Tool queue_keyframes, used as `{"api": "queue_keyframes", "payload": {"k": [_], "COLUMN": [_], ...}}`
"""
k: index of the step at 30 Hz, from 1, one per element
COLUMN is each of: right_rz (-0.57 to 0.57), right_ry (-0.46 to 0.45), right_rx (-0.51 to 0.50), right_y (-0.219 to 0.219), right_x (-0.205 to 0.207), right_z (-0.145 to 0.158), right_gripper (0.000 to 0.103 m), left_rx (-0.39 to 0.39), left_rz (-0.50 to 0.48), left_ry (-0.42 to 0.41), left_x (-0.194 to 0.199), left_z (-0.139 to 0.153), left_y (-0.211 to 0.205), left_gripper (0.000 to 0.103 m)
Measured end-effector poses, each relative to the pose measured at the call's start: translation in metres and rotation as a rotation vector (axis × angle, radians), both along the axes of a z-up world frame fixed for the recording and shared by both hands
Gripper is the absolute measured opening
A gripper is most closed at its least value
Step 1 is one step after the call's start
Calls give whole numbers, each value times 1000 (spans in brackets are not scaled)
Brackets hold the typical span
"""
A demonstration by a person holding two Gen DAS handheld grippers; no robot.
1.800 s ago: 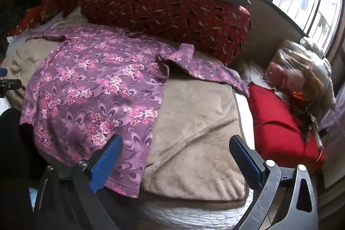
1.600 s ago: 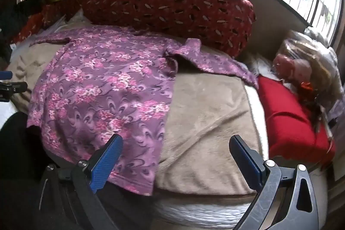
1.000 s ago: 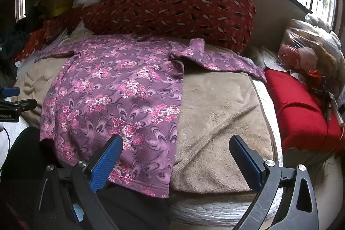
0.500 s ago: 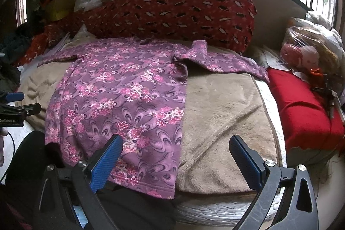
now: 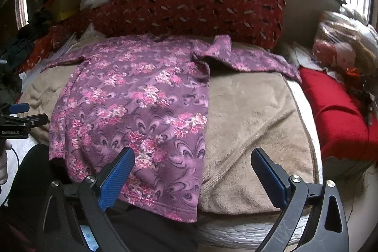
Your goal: Fold small clothes
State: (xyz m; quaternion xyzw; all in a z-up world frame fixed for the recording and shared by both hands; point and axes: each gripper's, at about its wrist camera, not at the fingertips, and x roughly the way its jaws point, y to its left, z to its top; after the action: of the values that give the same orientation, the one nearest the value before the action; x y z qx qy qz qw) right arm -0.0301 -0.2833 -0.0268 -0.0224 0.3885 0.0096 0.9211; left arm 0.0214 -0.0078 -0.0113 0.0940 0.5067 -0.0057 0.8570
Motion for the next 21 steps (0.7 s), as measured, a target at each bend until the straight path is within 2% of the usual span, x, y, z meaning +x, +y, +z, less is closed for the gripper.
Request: {"api": "queue_keyframes", "payload": {"k": [2, 7, 9, 11, 14, 15, 16, 17, 18, 19, 20, 21], "right_rz": [-22, -75, -84, -87, -83, -67, -52, -40, -24, 12, 39, 64], "right_ry": [33, 120, 156, 192, 257, 289, 313, 325, 314, 300, 298, 296], "right_rx": [-1, 29, 48, 63, 104, 137, 161, 158, 130, 113, 107, 115], "right_y": [-6, -25, -29, -31, -32, -31, -29, -26, -21, -17, -14, -14], "right_x": [5, 16, 20, 25, 34, 37, 38, 37, 35, 32, 29, 26], "right_z": [-9, -36, -47, -58, -75, -83, -88, -90, -89, -85, -82, -78], "right_gripper": [98, 98, 98, 98, 94, 90, 79, 76, 70, 43, 21, 8], "left_rx": [4, -81, -115, -111, -137, -138, -148, -150, -149, -179, -207, -256], "left_rz": [62, 205, 188, 150, 102, 101, 106, 109, 112, 118, 129, 143], "left_ry": [39, 154, 199, 239, 363, 401, 438, 454, 452, 446, 445, 456], "left_x": [15, 42, 44, 42, 39, 37, 34, 32, 30, 28, 25, 24], "left_z": [-6, -21, -29, -39, -67, -76, -85, -89, -88, -83, -78, -72], "left_y": [16, 53, 48, 36, 14, 10, 8, 9, 12, 18, 28, 41], "left_gripper": [101, 101, 101, 101, 101, 93, 83, 65, 57, 49, 30, 14]}}
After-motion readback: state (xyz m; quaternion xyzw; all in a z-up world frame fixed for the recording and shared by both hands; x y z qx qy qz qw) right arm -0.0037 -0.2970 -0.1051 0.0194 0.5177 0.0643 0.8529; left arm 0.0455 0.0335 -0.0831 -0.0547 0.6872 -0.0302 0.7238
